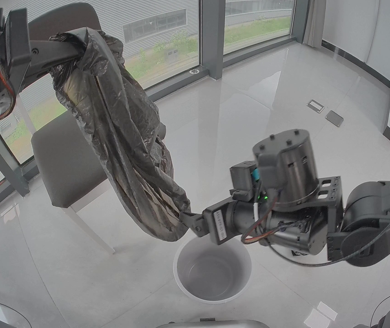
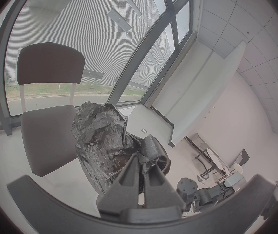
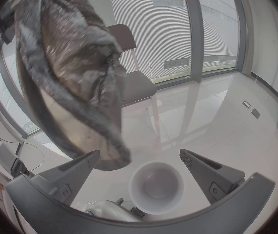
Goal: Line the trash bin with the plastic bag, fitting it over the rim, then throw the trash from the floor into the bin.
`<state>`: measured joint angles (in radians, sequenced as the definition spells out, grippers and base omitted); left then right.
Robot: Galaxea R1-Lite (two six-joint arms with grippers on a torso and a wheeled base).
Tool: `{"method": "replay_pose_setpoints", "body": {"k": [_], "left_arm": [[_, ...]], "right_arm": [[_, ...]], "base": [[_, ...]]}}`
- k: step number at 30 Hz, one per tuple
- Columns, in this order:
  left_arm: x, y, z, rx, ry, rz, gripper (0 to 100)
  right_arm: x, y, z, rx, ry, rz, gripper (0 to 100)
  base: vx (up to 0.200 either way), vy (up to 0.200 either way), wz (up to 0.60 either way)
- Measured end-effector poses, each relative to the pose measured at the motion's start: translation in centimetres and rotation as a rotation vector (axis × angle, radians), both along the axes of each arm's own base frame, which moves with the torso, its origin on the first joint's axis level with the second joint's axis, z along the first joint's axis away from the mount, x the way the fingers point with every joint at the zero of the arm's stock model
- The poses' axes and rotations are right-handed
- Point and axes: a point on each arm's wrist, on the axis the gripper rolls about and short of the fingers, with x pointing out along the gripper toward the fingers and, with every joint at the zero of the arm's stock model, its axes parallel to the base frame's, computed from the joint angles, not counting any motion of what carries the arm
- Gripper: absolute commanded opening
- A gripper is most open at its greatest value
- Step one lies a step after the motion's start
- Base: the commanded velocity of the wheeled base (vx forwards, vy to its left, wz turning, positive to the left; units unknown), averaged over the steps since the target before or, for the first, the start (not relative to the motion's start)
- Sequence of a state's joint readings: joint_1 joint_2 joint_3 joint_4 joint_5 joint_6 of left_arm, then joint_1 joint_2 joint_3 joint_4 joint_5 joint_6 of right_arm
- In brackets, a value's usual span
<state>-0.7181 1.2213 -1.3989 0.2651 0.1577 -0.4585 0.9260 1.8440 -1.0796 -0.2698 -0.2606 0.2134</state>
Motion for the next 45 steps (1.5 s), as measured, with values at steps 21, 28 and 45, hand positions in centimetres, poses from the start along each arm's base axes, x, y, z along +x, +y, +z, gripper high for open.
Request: {"method": "replay_pose_setpoints", "body": {"k": [21,28,45], "left_arm": [[-1.4,1.1,0.5,-0.052,-0.016,-0.008,0],[-1.6,1.2,0.7,-0.063,-0.019,-0.009,0],[-2.3,1.9,1.3,-0.088,-0.041,-0.005,0]], "right_arm": [[2.1,3.1,-2.5,-0.007,0.035,-0.012,100],[3.7,4.8,-2.4,0.034,0.022,-0.024,100],[6.0,8.2,-7.4,0.002,0.073,-0.034,0]], "base": [[0.0,0.0,0.0],[0.0,0.0,0.0],[0.0,0.0,0.0]]}}
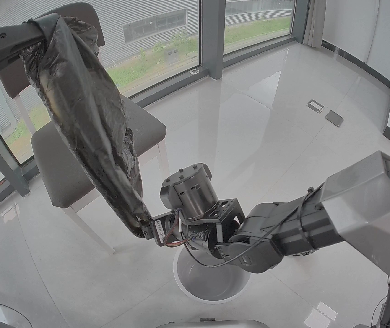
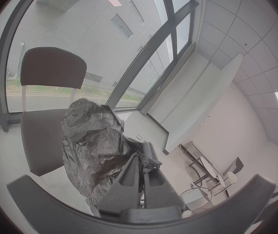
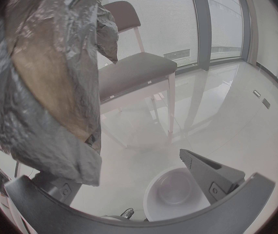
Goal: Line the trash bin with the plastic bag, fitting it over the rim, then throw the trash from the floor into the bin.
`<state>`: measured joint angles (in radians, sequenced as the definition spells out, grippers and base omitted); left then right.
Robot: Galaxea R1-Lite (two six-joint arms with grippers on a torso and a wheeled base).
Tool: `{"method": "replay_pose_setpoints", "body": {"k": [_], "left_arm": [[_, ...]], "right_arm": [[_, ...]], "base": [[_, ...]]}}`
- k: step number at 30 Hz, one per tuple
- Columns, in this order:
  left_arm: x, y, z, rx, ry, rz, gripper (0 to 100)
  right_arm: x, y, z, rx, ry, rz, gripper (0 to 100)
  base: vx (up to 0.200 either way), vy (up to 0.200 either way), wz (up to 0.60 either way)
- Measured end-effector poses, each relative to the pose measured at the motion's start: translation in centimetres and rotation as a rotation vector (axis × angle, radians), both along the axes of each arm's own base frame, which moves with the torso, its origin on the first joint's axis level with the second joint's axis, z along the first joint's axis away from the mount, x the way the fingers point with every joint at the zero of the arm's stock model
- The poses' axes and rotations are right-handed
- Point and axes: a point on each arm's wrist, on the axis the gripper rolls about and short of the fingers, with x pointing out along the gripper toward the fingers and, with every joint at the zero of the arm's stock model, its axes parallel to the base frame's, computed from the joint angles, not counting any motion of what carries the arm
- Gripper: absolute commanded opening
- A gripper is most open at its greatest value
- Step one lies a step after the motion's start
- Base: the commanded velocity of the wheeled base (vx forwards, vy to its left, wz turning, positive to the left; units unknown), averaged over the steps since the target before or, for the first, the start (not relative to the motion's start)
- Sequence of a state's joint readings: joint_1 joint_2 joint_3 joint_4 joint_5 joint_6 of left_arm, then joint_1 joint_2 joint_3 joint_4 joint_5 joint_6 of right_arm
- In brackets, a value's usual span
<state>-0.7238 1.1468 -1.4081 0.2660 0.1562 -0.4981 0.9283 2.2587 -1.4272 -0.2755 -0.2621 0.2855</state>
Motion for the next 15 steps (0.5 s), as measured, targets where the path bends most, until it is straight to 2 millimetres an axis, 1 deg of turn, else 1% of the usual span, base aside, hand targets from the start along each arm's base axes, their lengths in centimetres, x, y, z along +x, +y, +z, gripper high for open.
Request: {"method": "replay_pose_setpoints", "body": {"k": [4,7,13,15], "left_arm": [[0.0,0.0,-0.2,-0.01,0.017,0.001,0],[0.0,0.0,-0.4,-0.009,0.025,0.002,0],[0.2,-0.2,-1.4,0.017,0.046,0.006,0],[0.3,-0.2,-2.1,0.054,0.069,0.01,0]], "right_arm": [[0.2,0.0,-0.5,-0.009,0.01,-0.003,0],[0.1,-0.1,-0.4,-0.013,0.013,-0.006,0],[-0.7,-1.2,1.0,-0.02,0.013,-0.016,0],[-1.5,-2.2,1.7,-0.027,0.015,-0.019,0]], "base": [[0.0,0.0,0.0],[0.0,0.0,0.0],[0.0,0.0,0.0],[0.0,0.0,0.0]]}}
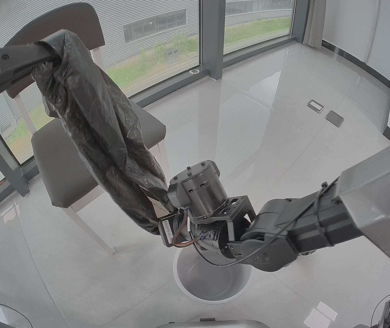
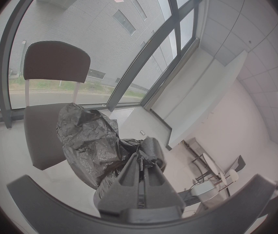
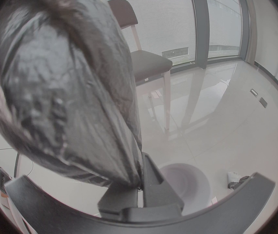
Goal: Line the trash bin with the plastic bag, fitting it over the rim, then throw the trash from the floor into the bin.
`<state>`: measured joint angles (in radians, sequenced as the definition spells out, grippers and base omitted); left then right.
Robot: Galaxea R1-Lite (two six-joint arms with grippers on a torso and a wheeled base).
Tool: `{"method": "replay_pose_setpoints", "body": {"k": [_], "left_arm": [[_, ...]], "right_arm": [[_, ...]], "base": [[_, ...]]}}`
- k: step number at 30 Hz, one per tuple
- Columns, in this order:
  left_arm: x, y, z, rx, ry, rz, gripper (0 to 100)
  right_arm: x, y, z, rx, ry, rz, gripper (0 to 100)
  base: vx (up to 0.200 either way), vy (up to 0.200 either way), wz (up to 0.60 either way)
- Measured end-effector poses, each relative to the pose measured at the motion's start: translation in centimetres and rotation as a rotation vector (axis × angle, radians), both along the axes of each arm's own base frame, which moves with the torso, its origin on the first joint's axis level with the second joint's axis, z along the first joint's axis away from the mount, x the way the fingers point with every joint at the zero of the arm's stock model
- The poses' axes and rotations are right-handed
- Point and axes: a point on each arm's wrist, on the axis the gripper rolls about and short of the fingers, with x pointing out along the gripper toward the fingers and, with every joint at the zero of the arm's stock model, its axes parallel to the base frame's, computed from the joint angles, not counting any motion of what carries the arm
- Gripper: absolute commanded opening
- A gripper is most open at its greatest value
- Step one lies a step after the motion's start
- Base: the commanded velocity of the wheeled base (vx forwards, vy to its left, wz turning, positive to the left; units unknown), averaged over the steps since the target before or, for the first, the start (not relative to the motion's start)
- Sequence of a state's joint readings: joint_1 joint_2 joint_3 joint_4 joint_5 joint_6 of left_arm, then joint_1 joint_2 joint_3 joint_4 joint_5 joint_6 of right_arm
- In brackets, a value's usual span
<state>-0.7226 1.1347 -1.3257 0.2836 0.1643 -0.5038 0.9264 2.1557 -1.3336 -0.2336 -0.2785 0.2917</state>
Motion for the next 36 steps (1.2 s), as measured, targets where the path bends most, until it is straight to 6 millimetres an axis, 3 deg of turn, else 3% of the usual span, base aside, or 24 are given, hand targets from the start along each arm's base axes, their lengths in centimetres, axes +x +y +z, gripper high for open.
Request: {"method": "replay_pose_setpoints", "body": {"k": [8,15,20,30,36], "left_arm": [[0.2,-0.5,-2.3,0.156,0.056,0.004,0],[0.3,-1.3,-4.4,0.272,0.117,-0.036,0],[0.8,-2.4,-7.6,0.388,0.207,-0.072,0],[1.4,-3.4,-15.1,0.574,0.4,-0.12,0],[2.0,-4.2,-17.4,0.615,0.451,-0.143,0]], "right_arm": [[-4.7,-4.9,1.5,-0.066,0.036,0.013,0],[-10.1,-12.0,2.2,-0.161,0.081,0.005,0],[-13.8,-17.1,1.7,-0.222,0.112,-0.004,0],[-16.8,-22.3,-1.4,-0.289,0.223,-0.01,0],[-16.1,-22.5,-2.6,-0.27,0.265,-0.02,0]], "base": [[0.0,0.0,0.0],[0.0,0.0,0.0],[0.0,0.0,0.0],[0.0,0.0,0.0],[0.0,0.0,0.0]]}}
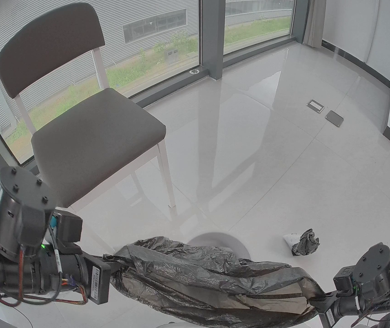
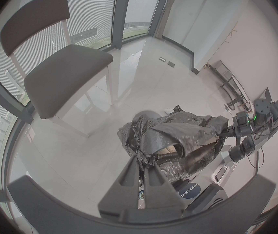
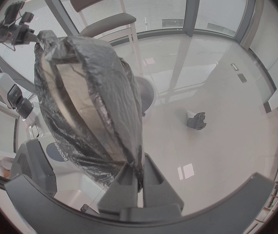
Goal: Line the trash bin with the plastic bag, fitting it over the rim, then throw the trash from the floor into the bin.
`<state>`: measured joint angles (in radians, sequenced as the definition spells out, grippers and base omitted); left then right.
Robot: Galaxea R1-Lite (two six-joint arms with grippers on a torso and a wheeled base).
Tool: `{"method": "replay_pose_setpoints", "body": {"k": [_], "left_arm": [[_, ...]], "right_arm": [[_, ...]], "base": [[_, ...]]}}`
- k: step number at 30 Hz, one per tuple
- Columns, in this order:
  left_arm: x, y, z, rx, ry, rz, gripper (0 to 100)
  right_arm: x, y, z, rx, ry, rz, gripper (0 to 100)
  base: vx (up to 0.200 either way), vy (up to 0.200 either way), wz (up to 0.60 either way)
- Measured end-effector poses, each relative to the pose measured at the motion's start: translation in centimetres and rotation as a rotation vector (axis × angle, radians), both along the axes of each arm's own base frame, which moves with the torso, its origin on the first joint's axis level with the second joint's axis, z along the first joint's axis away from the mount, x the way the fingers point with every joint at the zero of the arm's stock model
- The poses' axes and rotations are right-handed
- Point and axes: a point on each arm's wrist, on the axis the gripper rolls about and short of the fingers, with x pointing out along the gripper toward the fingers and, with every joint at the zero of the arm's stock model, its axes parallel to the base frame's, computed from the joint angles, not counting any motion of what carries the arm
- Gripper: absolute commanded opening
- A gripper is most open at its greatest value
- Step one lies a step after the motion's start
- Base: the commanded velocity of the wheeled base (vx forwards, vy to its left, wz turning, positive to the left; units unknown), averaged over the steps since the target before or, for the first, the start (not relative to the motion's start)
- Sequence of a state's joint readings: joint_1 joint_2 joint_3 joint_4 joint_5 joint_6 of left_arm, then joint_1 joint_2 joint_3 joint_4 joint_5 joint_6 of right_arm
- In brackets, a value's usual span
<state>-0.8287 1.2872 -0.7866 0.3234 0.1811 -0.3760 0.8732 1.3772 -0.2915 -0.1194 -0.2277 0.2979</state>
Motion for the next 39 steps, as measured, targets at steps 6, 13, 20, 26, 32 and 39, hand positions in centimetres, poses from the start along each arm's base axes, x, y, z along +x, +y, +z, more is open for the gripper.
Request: {"method": "replay_pose_setpoints", "body": {"k": [6,13,20,26,32,39], "left_arm": [[1.2,-1.3,-1.0,0.03,0.032,-0.004,0],[3.4,-3.5,-1.4,0.051,0.054,-0.002,0],[6.0,-6.3,-1.5,0.053,0.057,-0.001,0],[7.5,-8.7,-1.9,0.06,0.064,-0.019,0],[8.6,-9.9,-3.2,0.081,0.091,-0.014,0],[9.6,-10.6,-4.4,0.057,0.129,0.023,0]], "right_arm": [[3.4,1.9,-1.6,0.034,-0.048,-0.003,0],[7.6,2.7,-4.6,0.0,-0.046,0.023,0],[10.1,1.0,-7.1,-0.054,0.023,-0.011,0],[10.3,-1.0,-8.1,-0.082,0.074,-0.059,0],[9.9,-1.9,-7.6,-0.077,0.066,-0.085,0],[9.0,-2.3,-6.2,-0.052,0.02,-0.085,0]], "base": [[0.0,0.0,0.0],[0.0,0.0,0.0],[0.0,0.0,0.0],[0.0,0.0,0.0],[0.0,0.0,0.0],[0.0,0.0,0.0]]}}
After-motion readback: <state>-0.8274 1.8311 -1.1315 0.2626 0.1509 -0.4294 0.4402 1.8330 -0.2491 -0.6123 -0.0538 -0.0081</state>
